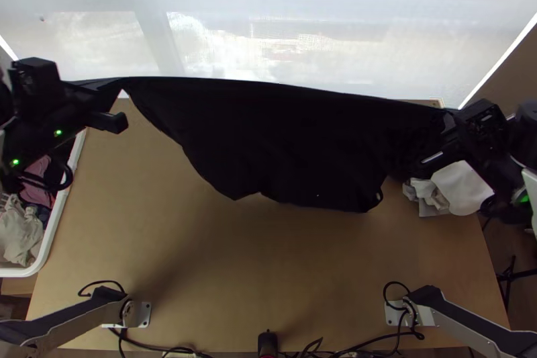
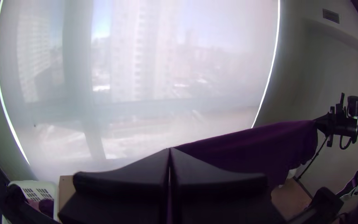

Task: Fold the t-shirt

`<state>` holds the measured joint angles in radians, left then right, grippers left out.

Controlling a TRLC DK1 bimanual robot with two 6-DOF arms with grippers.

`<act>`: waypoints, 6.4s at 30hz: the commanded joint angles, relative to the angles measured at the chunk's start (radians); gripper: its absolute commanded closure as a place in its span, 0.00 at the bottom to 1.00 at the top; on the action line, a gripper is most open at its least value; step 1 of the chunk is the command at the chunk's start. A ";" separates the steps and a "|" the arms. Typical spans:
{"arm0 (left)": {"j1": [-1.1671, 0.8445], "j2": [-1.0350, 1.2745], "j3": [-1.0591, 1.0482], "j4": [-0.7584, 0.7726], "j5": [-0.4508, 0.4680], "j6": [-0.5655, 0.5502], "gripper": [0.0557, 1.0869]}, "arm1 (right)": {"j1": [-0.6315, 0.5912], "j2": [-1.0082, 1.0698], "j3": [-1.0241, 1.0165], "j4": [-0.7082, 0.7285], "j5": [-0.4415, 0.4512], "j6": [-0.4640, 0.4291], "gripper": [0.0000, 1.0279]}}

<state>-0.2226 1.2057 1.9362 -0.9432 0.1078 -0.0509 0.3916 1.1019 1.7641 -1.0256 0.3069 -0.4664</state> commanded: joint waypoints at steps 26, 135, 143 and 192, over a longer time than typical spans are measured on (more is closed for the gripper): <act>0.266 -0.423 -0.013 0.018 -0.042 0.071 0.97 | 0.294 0.084 0.508 0.052 -0.003 -0.077 0.97; 0.037 0.063 -0.787 0.357 -0.169 0.074 0.27 | -0.080 0.564 -0.333 0.823 -0.153 -0.025 0.04; 0.083 -0.166 -1.031 0.227 -0.163 0.115 0.27 | -0.054 0.381 -0.376 0.684 -0.152 0.029 0.04; -0.130 0.434 -0.835 0.416 -0.161 0.022 0.23 | -0.114 0.345 -0.425 0.581 -0.152 0.000 0.04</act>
<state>-0.3428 1.5848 1.0363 -0.5350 -0.0525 -0.0231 0.2855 1.4704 1.3647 -0.4370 0.1532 -0.4679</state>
